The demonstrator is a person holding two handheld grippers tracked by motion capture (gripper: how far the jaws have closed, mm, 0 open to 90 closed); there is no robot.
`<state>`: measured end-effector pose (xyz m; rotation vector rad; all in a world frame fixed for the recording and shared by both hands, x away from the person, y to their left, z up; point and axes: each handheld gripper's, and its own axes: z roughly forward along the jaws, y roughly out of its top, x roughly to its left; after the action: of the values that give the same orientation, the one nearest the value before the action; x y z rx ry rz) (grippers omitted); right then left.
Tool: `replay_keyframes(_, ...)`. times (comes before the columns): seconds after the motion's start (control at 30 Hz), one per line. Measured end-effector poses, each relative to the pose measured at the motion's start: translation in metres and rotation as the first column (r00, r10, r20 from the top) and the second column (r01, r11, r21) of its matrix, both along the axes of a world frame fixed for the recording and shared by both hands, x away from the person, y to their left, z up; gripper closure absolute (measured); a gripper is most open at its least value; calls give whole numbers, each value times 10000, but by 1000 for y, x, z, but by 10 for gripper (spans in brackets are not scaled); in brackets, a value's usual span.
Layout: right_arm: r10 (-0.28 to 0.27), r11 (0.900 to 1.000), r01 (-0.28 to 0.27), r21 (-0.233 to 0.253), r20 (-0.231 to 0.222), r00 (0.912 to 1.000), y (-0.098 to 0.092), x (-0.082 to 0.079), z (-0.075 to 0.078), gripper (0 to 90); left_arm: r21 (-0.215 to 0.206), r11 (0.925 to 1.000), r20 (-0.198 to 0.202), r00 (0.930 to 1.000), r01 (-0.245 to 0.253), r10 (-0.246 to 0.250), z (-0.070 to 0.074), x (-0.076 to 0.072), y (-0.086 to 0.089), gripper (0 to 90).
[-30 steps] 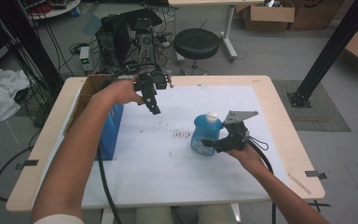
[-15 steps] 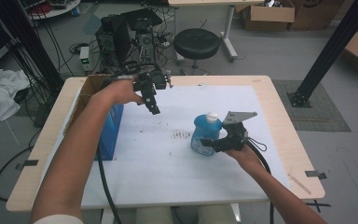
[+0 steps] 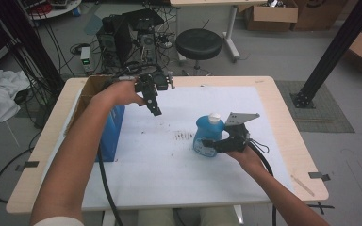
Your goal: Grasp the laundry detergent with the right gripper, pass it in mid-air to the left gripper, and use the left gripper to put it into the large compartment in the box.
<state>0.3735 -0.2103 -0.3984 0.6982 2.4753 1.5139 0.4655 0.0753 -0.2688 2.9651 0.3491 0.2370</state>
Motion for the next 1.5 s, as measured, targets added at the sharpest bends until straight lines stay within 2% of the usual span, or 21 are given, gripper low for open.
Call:
replay_keyframes(0.6, 5, 10000, -6, 59, 60, 10000, 0, -1, -1, 297, 43, 10000, -19, 10000, -7, 7, -1, 0, 0, 213)
replay_keyframes(1.07, -100, 9999, 98, 94, 231, 9997, -1, -1, 0, 348, 63, 10000, -1, 10000, 16, -16, -1, -1, 0, 214)
replay_keyframes(1.5, 20, 10000, -24, 66, 524, 9986, 1, -3, 0, 416, 92, 10000, -2, 10000, -26, 26, -1, -1, 2, 214)
